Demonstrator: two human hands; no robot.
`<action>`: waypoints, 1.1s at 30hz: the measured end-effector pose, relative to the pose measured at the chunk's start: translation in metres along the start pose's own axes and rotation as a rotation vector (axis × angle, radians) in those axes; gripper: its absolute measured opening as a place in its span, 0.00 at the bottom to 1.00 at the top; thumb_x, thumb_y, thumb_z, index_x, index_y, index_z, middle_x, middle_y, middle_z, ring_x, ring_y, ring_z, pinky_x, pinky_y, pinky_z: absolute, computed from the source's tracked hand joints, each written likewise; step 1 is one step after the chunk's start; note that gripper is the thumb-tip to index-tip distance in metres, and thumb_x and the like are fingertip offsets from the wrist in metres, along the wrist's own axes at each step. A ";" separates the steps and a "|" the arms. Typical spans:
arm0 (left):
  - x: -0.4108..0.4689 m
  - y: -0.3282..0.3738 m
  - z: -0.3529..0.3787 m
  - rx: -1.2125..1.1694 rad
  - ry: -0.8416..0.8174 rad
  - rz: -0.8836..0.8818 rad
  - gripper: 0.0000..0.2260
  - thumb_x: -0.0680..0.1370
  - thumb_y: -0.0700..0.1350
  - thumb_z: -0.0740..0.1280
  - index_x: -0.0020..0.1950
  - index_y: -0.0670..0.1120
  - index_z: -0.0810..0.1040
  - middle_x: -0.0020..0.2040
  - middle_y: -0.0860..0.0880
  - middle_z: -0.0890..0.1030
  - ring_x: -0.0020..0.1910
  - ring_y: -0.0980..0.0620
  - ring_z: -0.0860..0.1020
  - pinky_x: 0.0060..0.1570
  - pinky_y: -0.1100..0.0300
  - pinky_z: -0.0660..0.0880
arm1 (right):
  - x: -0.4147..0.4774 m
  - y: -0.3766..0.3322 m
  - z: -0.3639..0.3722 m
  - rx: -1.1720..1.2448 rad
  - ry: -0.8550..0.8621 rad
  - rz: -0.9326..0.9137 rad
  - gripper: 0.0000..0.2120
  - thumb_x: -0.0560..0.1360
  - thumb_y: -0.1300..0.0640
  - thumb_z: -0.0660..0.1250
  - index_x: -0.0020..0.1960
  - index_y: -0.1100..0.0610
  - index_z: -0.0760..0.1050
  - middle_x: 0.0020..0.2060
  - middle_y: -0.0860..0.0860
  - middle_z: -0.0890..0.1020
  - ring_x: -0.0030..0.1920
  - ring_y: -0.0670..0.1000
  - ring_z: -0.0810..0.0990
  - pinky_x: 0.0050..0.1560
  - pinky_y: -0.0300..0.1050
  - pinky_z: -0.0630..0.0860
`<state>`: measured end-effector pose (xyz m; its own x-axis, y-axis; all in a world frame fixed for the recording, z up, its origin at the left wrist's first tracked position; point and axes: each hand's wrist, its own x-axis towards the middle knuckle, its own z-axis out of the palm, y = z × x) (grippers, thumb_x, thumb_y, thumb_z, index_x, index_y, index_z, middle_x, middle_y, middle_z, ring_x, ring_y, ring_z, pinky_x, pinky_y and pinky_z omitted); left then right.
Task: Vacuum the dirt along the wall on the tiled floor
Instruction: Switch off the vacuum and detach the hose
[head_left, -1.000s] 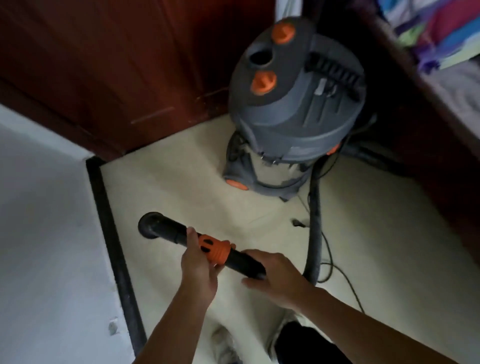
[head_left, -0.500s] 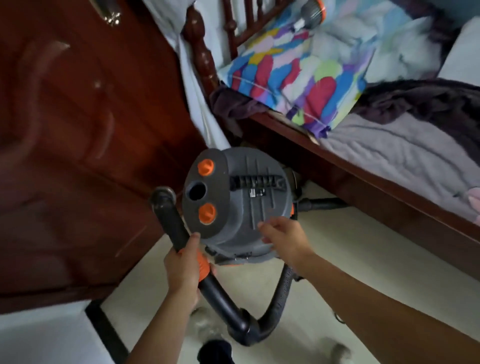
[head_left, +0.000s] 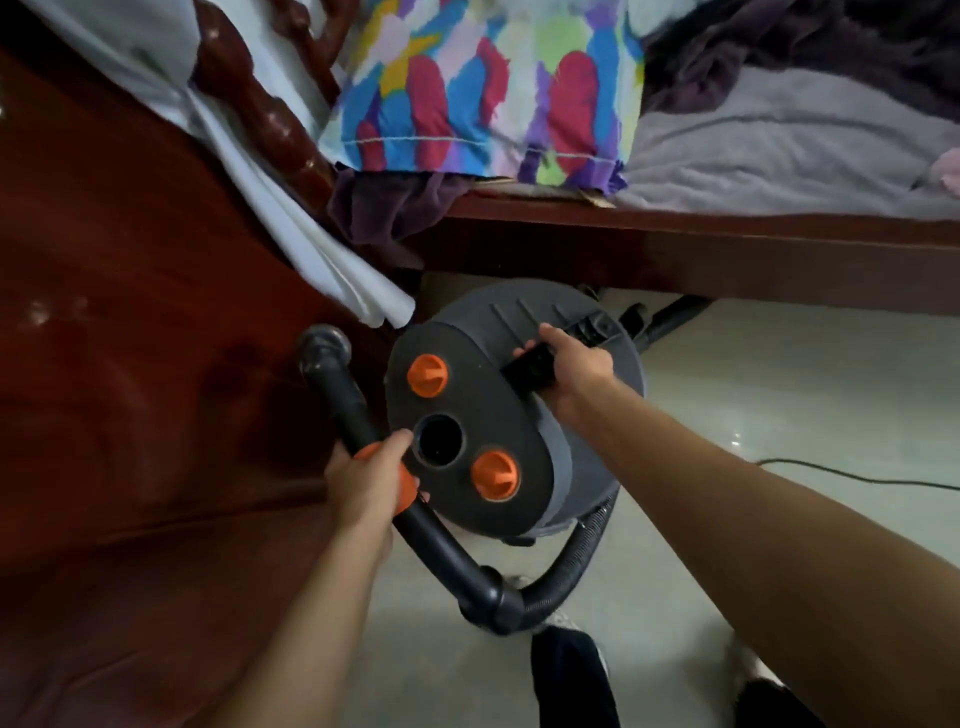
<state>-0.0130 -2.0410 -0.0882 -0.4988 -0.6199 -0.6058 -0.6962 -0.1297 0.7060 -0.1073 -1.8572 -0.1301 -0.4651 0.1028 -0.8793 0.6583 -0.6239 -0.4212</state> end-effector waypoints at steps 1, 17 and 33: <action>0.005 0.002 0.001 0.000 -0.030 0.000 0.14 0.72 0.39 0.74 0.54 0.43 0.75 0.37 0.40 0.78 0.25 0.44 0.74 0.25 0.55 0.75 | 0.001 0.002 -0.002 0.002 0.006 -0.002 0.09 0.77 0.61 0.71 0.53 0.65 0.76 0.37 0.57 0.81 0.32 0.55 0.83 0.42 0.52 0.83; -0.049 -0.032 0.056 0.249 -0.332 -0.064 0.18 0.64 0.46 0.76 0.50 0.46 0.74 0.43 0.37 0.82 0.34 0.38 0.83 0.40 0.42 0.82 | -0.024 -0.021 -0.086 -0.006 0.053 -0.012 0.08 0.77 0.61 0.71 0.51 0.62 0.72 0.40 0.58 0.80 0.36 0.57 0.82 0.34 0.50 0.83; -0.068 -0.014 0.080 0.285 -0.485 -0.062 0.15 0.72 0.34 0.70 0.56 0.37 0.71 0.37 0.40 0.77 0.24 0.44 0.78 0.26 0.56 0.76 | -0.097 0.083 -0.152 -1.027 0.324 -0.038 0.36 0.66 0.25 0.54 0.40 0.56 0.80 0.32 0.52 0.84 0.36 0.55 0.83 0.45 0.54 0.82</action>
<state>-0.0107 -1.9353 -0.0862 -0.5857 -0.1819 -0.7899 -0.8102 0.1010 0.5775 0.0826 -1.8008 -0.1138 -0.4162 0.4026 -0.8153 0.8989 0.3170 -0.3024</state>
